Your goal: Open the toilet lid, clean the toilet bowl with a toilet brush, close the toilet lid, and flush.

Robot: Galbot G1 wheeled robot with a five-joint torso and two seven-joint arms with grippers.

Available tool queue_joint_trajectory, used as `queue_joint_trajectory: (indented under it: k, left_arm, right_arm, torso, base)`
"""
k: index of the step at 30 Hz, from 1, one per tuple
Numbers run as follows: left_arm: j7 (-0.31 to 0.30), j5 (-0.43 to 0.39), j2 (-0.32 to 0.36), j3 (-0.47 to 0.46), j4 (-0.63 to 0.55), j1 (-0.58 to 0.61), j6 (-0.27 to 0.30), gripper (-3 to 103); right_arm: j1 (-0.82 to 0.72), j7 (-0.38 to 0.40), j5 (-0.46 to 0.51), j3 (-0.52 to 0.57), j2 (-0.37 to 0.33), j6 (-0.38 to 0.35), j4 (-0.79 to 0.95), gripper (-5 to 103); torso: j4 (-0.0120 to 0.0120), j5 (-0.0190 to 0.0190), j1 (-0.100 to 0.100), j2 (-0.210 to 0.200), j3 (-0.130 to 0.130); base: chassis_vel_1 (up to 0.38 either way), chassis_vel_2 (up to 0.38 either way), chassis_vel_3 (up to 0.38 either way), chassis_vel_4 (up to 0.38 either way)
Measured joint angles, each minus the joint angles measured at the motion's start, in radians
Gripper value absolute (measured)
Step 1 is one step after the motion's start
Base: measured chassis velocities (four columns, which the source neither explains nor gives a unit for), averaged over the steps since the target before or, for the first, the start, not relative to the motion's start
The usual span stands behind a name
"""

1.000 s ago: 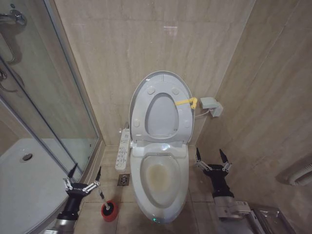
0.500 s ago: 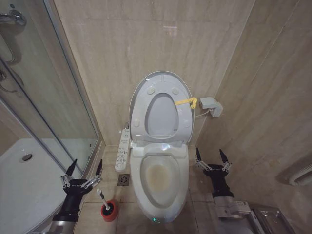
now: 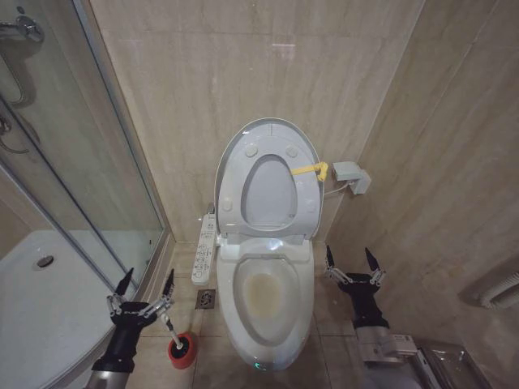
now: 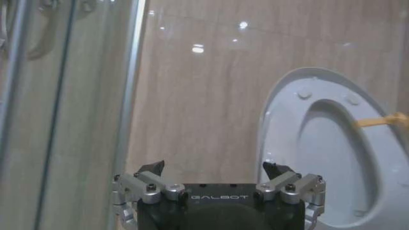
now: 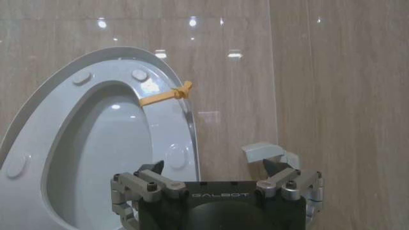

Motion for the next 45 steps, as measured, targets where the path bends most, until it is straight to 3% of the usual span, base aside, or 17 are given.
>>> queue_joint_trajectory:
  k: [2, 6, 45]
  left_arm:
    - [-0.036, 0.013, 0.007, -0.021, -0.034, 0.007, 0.053, 100]
    - [-0.058, 0.038, 0.015, -0.042, -0.064, 0.017, 0.091, 100]
    - [-0.086, 0.116, 0.009, -0.004, -0.030, -0.005, 0.102, 100]
  right_arm:
    - [0.000, 0.000, 0.000, 0.000, 0.000, 0.000, 0.000, 100]
    - [0.000, 0.000, 0.000, 0.000, 0.000, 0.000, 0.000, 100]
    - [0.000, 0.000, 0.000, 0.000, 0.000, 0.000, 0.000, 100]
  torso:
    - [0.0000, 0.0000, 0.000, 0.000, 0.000]
    - [0.0000, 0.0001, 0.000, 0.000, 0.000]
    - [0.0000, 0.0001, 0.000, 0.000, 0.000]
  base:
    - [0.000, 0.000, 0.000, 0.000]
    - [0.000, 0.000, 0.000, 0.000]
    - [0.000, 0.000, 0.000, 0.000]
